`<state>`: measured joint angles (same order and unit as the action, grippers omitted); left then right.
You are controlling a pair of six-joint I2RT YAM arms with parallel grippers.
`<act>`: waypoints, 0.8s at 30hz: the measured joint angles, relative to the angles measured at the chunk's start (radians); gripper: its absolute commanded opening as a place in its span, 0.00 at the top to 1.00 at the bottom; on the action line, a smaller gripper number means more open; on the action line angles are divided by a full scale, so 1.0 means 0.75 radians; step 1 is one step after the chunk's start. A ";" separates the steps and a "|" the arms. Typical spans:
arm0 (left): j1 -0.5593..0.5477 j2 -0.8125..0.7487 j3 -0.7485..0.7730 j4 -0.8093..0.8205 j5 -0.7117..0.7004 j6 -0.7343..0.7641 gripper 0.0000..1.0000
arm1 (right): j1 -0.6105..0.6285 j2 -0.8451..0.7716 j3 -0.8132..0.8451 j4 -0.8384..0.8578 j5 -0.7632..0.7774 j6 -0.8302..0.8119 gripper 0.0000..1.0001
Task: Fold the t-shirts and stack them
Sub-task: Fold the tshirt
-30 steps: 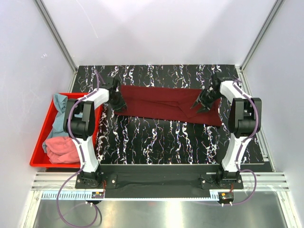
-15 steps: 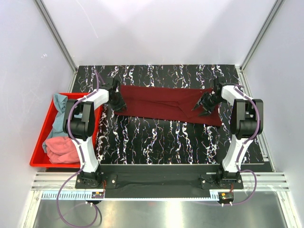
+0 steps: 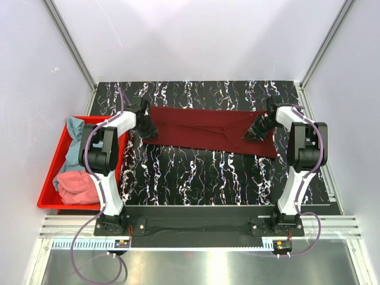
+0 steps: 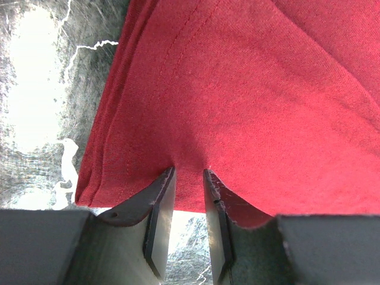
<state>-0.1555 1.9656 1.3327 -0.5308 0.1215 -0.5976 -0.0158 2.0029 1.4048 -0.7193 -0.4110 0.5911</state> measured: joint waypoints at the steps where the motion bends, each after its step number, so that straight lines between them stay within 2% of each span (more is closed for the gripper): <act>1: 0.000 0.000 0.000 0.000 -0.001 0.001 0.69 | 0.000 0.004 0.000 0.002 0.000 0.002 0.69; 4: 0.000 0.000 0.000 -0.001 -0.001 0.001 0.69 | 0.000 0.014 0.000 0.001 0.000 0.002 0.59; 8: 0.000 0.000 0.000 -0.001 -0.002 0.006 0.69 | 0.000 0.014 -0.005 0.003 0.009 -0.006 0.56; 20: 0.000 0.000 0.000 -0.001 -0.002 0.009 0.69 | 0.000 0.006 -0.061 0.019 0.015 -0.010 0.55; 24: 0.000 0.000 0.000 -0.001 -0.002 0.009 0.69 | 0.000 0.006 -0.061 0.025 0.027 -0.010 0.60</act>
<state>-0.1555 1.9656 1.3327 -0.5312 0.1204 -0.5907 -0.0158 2.0075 1.3590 -0.7002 -0.3904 0.5838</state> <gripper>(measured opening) 0.313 0.430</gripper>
